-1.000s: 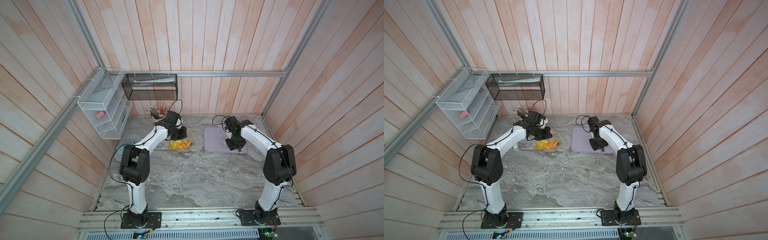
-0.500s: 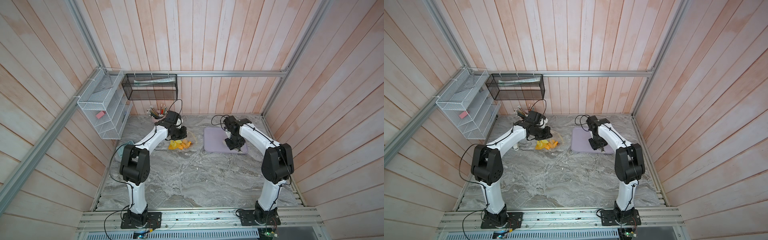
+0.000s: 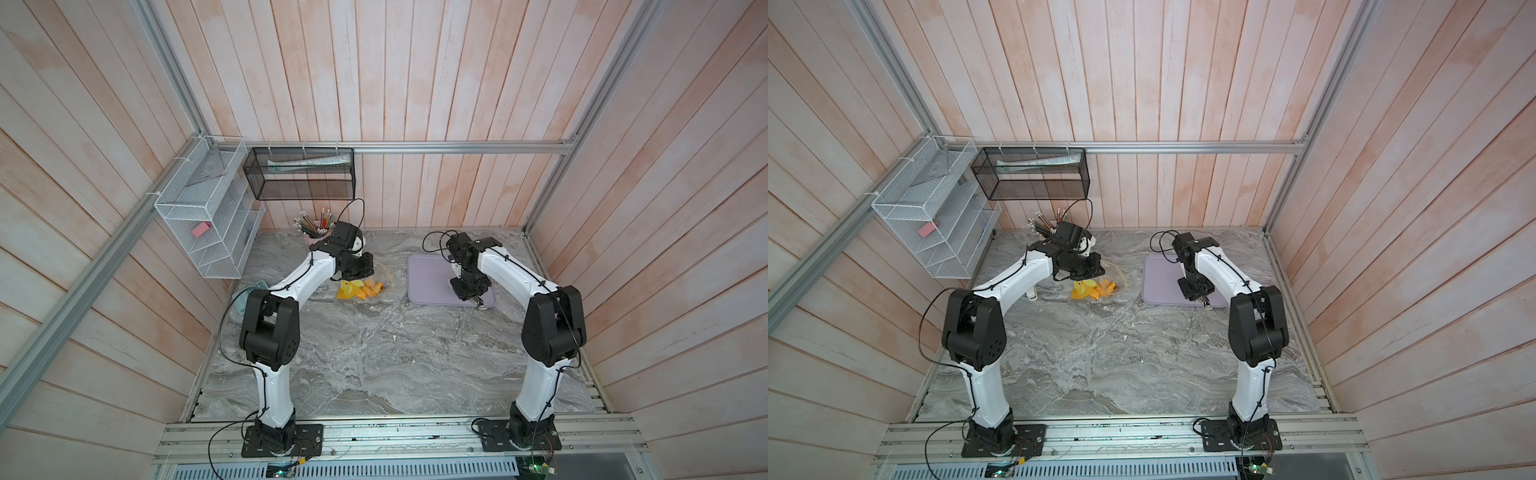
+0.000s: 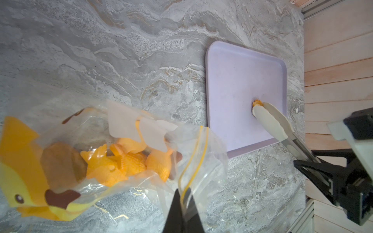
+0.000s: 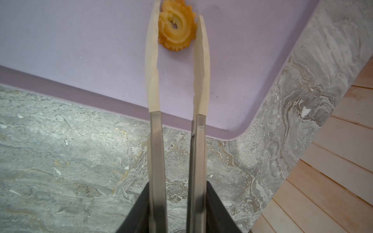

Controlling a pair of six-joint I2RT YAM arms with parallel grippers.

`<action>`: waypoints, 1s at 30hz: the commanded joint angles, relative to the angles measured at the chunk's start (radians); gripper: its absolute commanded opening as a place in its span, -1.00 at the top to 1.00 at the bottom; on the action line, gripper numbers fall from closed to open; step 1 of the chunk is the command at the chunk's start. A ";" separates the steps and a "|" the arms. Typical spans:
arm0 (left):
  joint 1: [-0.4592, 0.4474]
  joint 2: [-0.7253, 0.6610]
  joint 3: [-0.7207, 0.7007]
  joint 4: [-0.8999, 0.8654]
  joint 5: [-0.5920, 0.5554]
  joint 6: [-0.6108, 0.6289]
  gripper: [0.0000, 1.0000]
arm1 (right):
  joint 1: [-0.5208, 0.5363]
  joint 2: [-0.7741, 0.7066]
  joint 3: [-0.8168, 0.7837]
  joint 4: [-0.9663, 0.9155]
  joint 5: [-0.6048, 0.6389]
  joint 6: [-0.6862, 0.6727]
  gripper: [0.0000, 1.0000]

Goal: Put the cookies into a resealable bag to prevent moisture
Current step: Pick up the cookie from the tray, then place the cookie in the ziploc bag.

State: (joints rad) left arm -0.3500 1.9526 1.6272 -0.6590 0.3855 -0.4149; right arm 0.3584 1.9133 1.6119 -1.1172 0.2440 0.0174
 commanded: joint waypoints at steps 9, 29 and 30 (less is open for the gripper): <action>-0.006 0.016 0.032 -0.005 0.019 0.005 1.00 | 0.011 -0.161 0.032 0.051 -0.119 -0.003 0.31; -0.029 0.022 0.082 -0.060 0.021 0.021 1.00 | 0.207 -0.152 0.018 0.299 -0.566 0.055 0.29; -0.029 0.021 0.084 -0.063 0.017 0.023 1.00 | 0.208 -0.141 0.020 0.301 -0.568 0.056 0.29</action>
State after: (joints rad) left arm -0.3744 1.9690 1.6787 -0.7067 0.3958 -0.4107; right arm 0.5606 1.7283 1.6268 -0.8776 -0.2653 0.0475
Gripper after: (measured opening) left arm 0.046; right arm 0.358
